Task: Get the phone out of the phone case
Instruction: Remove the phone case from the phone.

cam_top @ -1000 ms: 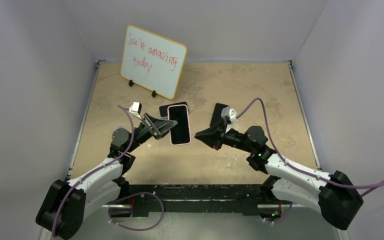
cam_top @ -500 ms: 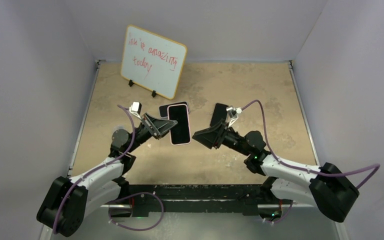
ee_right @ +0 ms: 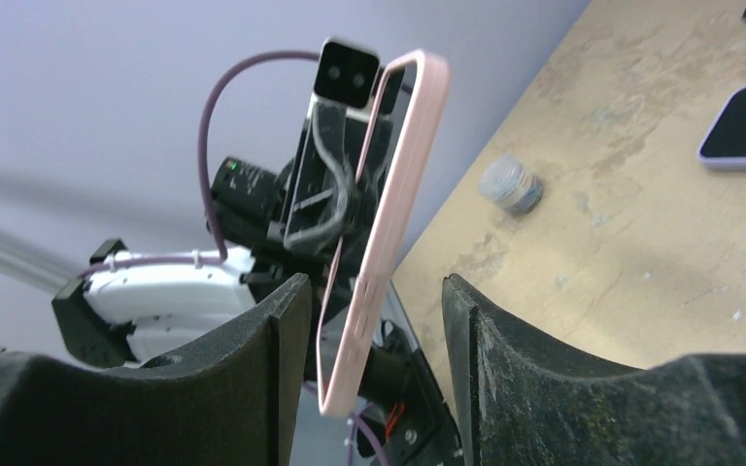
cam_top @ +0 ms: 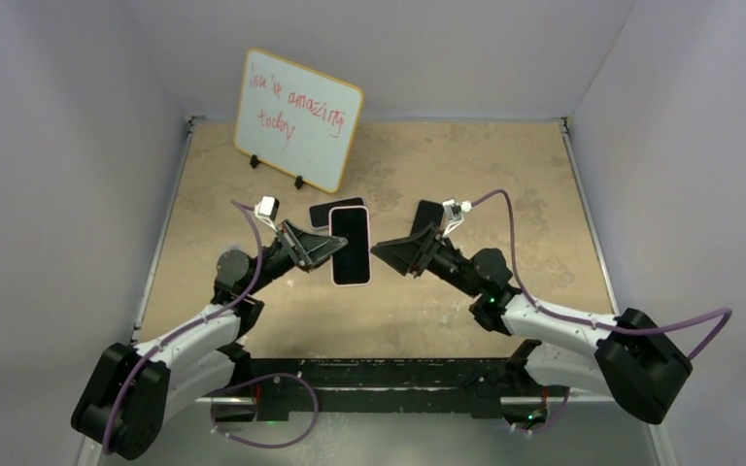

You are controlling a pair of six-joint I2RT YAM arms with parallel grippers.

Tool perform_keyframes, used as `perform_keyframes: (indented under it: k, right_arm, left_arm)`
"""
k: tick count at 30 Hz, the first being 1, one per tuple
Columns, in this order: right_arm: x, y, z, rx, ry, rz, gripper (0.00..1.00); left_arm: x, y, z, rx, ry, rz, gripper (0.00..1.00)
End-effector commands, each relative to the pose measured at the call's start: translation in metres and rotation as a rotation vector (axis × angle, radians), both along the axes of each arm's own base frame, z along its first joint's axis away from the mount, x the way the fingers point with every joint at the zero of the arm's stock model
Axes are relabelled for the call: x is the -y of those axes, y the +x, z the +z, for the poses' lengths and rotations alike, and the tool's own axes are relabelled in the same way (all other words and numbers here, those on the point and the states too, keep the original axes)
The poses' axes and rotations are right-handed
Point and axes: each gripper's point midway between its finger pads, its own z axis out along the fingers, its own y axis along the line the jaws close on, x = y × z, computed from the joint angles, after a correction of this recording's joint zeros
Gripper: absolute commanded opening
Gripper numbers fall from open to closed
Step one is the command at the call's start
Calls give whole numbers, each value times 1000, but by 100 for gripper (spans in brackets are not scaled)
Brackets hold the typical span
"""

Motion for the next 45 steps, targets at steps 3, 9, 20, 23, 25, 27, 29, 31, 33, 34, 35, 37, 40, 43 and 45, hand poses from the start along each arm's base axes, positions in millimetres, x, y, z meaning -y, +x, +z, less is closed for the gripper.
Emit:
perform_keyframes:
  k: [3,9,20,23,25,27,29,31,33,34,35,37,40,43,45]
  right_arm:
    - [0,28,43,78,18,-126,55]
    - [-9,19,40,84,6,-48,54]
    - [-31,-18,28,56,-33,170,54]
    - [-36,-16,29,61,-35,175,53]
    - [-40,-15,29,62,-34,187,48]
    - [-42,-15,31,70,-28,197,39]
    - [-43,-16,32,80,-34,210,24]
    - [-42,-19,31,74,-49,222,10]
    - [-39,-17,32,92,-74,208,0]
    - [-37,-17,35,105,-83,206,0]
    - [-35,-17,35,111,-96,209,0]
    - [-32,-16,35,119,-120,220,0]
    - [-27,-18,36,124,-131,255,0]
    - [-26,-23,38,129,-140,308,0]
    - [-27,-25,37,131,-151,334,0]
  left_arm:
    - [2,-17,50,223,-49,-56,0]
    - [0,-17,52,228,-57,-44,0]
    - [-7,-5,54,203,-86,40,0]
    - [-7,-5,53,201,-85,40,0]
    - [-6,-7,54,206,-84,33,0]
    - [-5,-9,53,212,-74,19,0]
    - [-2,-12,50,215,-54,-6,0]
    - [0,-15,45,207,-36,-29,0]
    - [2,-17,42,207,-24,-49,0]
    - [3,-19,40,208,-17,-60,0]
    - [4,-20,39,211,-11,-71,3]
    - [5,-23,37,213,-2,-91,9]
    - [8,-27,35,224,18,-126,20]
    - [11,-30,32,227,33,-160,28]
    - [12,-33,32,234,35,-173,33]
